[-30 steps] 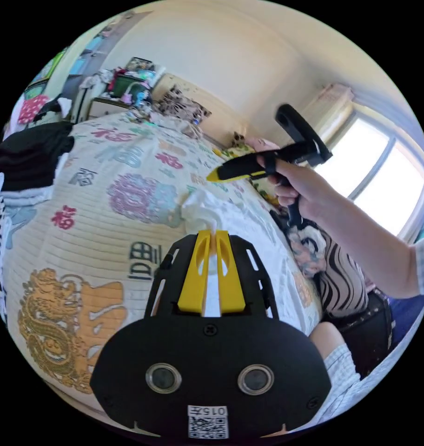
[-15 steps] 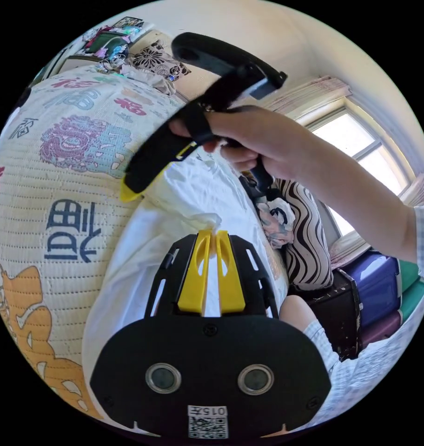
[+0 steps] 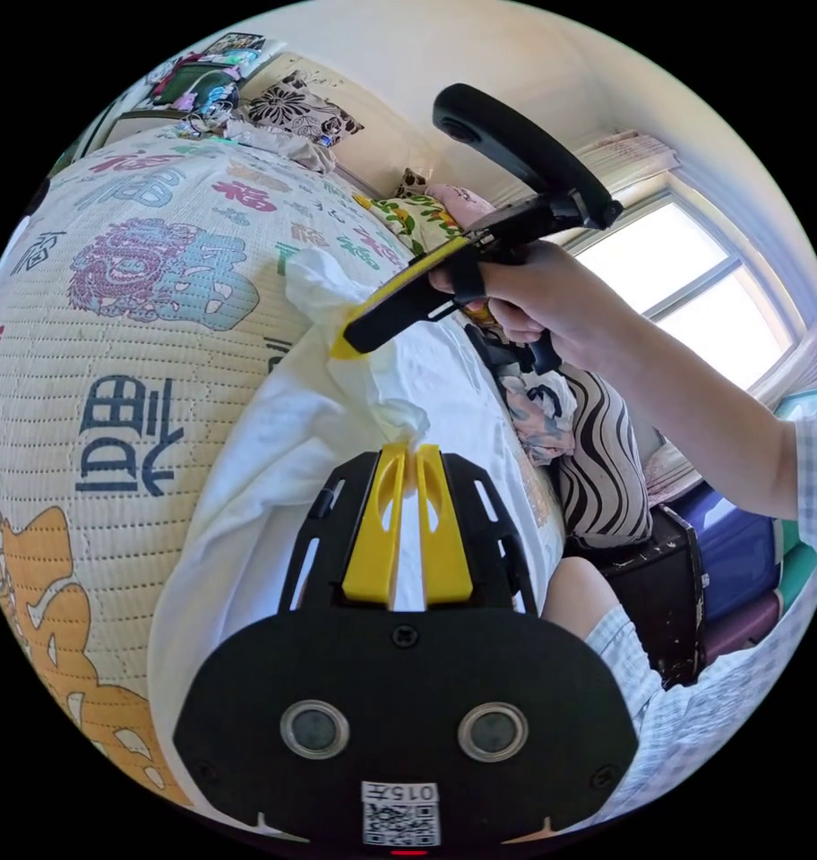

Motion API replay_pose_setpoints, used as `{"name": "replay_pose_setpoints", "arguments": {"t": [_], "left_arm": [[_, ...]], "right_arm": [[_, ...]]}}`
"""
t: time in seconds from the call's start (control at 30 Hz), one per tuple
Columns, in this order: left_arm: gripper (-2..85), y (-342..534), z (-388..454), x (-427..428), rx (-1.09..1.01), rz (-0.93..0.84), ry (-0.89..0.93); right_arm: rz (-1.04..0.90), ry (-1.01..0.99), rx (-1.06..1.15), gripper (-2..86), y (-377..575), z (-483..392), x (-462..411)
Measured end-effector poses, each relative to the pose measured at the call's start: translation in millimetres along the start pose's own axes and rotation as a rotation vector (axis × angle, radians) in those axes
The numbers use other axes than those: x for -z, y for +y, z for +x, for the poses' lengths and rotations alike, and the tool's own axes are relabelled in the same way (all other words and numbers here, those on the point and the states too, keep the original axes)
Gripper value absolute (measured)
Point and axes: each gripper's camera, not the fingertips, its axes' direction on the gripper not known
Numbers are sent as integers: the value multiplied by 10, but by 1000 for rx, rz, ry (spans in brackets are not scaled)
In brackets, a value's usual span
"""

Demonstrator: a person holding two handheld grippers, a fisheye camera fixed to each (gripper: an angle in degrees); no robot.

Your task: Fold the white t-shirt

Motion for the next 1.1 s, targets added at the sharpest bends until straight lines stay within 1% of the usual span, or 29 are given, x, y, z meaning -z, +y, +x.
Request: {"name": "replay_pose_setpoints", "arguments": {"t": [0.1, 0.17, 0.23, 0.27, 0.33, 0.43, 0.5, 0.53, 0.6, 0.67, 0.8, 0.87, 0.93, 1.0, 1.1], "left_arm": [[-4, -28, -24, 54, -4, -6, -4], [-3, -47, -35, 108, -9, -5, -10], [-3, -68, -56, 205, -7, 10, -12], [-3, -85, -78, 309, -3, 37, -17], [-3, -131, -134, 532, 13, 93, -42], [-4, -229, -351, 1036, 74, 236, -129], [-4, -293, -663, 1419, 174, 350, -187], [-4, -310, -751, 1495, 198, 370, -196], [-5, -385, -1086, 1678, 274, 401, -196], [-5, -437, -1293, 1706, 316, 384, -195], [-4, -408, -1604, 1654, 409, 332, -185], [-3, -337, -1683, 1643, 441, 340, -169], [0, -249, -1758, 1652, 484, 376, -150], [3, -173, -1829, 1664, 520, 420, -119], [10, -199, -1794, 1662, 530, 393, -149]], "right_arm": [[-7, 14, -1, 9, 130, -19, -24], [18, -8, -10, -1, 216, -12, 16], [83, -61, -34, -6, 349, 23, 152], [101, -74, -40, -6, 380, 34, 198], [209, -122, -60, -7, 480, 81, 453], [367, -198, -72, -6, 454, 156, 835], [419, -222, -50, -4, 316, 147, 1011], [446, -232, -33, -3, 190, 120, 1101], [450, -244, -11, -2, -43, 58, 1174], [424, -244, 13, -1, -284, -33, 1186], [248, -191, 71, 1, -680, -261, 1012], [212, -164, 79, 4, -684, -308, 974], [254, -114, 70, 11, -539, -270, 1054], [310, -118, 34, 18, -403, -153, 1191], [349, -259, 8, 52, -158, 40, 1448]]}}
